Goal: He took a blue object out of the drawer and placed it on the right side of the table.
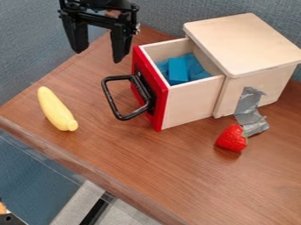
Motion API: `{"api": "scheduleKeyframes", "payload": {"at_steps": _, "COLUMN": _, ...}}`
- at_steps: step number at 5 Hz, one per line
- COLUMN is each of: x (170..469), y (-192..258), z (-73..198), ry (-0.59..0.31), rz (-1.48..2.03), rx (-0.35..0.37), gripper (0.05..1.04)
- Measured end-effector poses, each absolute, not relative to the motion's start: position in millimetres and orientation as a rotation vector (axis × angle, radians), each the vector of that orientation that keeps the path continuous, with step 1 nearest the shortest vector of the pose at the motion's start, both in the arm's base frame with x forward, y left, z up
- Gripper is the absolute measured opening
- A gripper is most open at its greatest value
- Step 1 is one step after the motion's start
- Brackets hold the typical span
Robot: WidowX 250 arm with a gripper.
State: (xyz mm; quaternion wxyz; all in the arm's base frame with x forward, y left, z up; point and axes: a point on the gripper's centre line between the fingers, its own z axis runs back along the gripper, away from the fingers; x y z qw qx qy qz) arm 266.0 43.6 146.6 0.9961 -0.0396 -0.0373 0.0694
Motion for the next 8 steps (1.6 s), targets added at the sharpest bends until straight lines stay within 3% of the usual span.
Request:
{"api": "scheduleKeyframes", "payload": {"at_steps": 2, "x": 277, "y": 31, "z": 133, "ry": -0.034, "rz": 0.118, "rx": -0.089, "gripper": 0.999}}
{"api": "scheduleKeyframes", "payload": {"at_steps": 6, "x": 340, "y": 12, "z": 129, "ry": -0.105, "rz": 0.106, "rx": -0.121, "gripper": 0.999}}
{"api": "scheduleKeyframes", "payload": {"at_steps": 8, "x": 364, "y": 4, "z": 117, "ry": -0.197, "rz": 0.116, "rx": -0.065, "gripper": 0.999}}
